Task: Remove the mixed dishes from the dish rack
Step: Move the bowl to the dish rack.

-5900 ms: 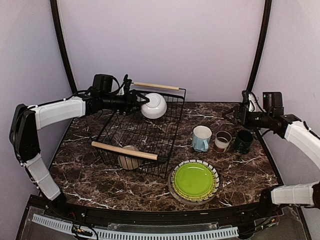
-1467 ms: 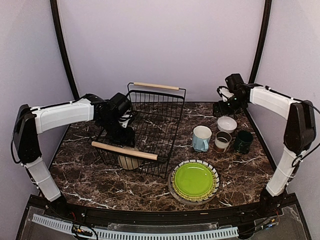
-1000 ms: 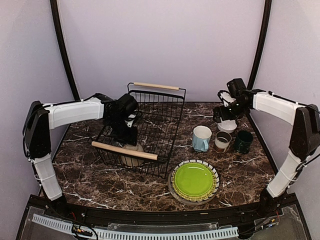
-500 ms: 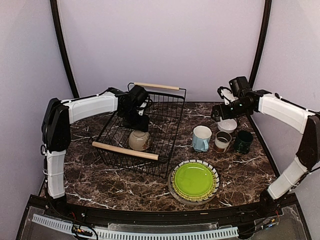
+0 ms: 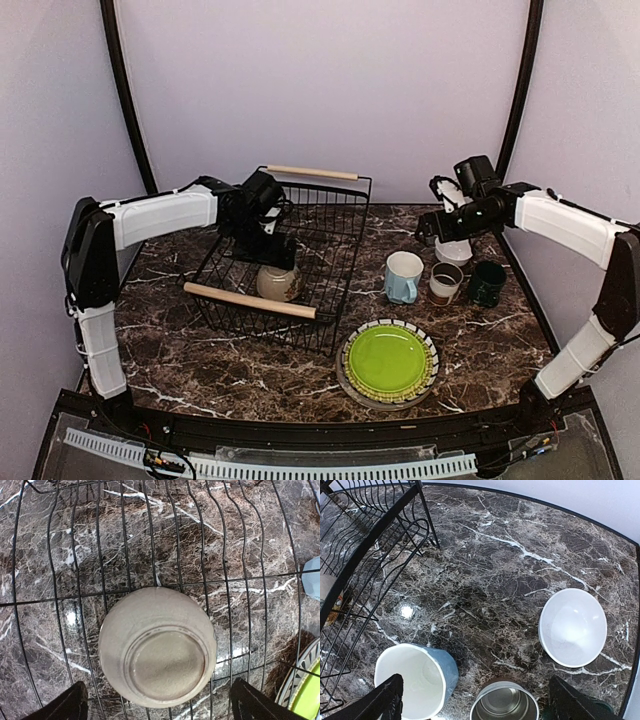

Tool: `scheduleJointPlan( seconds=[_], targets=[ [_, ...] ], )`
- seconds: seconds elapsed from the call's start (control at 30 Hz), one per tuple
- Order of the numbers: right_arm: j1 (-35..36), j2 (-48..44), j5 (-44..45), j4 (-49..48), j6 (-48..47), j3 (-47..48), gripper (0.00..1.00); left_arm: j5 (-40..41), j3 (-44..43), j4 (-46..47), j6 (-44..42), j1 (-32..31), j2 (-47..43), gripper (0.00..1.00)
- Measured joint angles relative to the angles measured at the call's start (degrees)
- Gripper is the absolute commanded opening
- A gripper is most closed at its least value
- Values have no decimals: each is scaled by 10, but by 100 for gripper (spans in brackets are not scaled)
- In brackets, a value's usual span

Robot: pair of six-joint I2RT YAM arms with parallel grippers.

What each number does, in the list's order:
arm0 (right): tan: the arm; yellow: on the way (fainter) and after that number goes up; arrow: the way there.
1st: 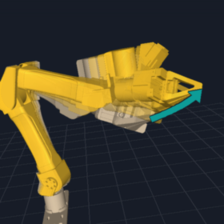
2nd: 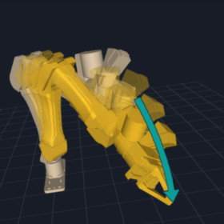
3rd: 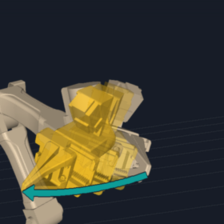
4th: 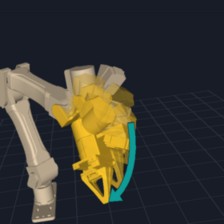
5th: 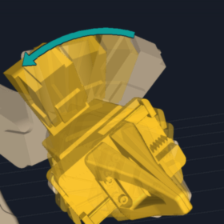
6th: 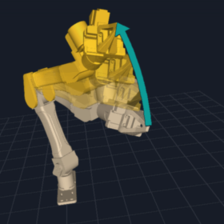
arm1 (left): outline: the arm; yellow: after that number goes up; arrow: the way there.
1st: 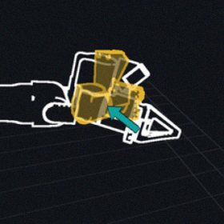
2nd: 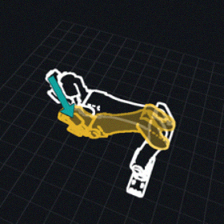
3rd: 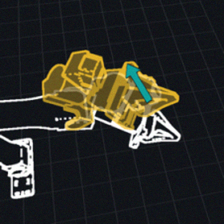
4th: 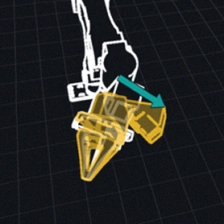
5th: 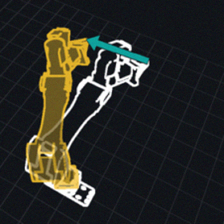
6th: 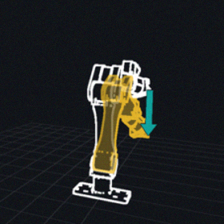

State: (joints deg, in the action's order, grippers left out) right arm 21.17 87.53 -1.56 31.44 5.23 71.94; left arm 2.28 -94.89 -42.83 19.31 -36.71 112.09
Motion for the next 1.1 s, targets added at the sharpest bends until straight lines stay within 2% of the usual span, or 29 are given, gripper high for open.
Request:
scheduleJointPlan(
  seconds=[0.13, 0.3, 0.73, 0.9, 1.1],
  targets=[
    [3, 0, -1, -3, 0, -2, 98, -43, 52, 32, 16, 29, -42, 99],
    [4, 0, -1, -4, 0, -8, 98, -81, 84, 63, 30, 51, -40, 99],
    [5, 0, -1, -12, 3, -16, 99, -135, 85, 117, 53, 51, 7, 99],
    [5, 0, -2, -15, 5, -20, 99, -186, 111, 177, 82, 61, 8, 92],
    [5, 0, -3, -19, 9, -20, 99, -222, 122, 207, 99, 39, 7, 91]
  ],
)
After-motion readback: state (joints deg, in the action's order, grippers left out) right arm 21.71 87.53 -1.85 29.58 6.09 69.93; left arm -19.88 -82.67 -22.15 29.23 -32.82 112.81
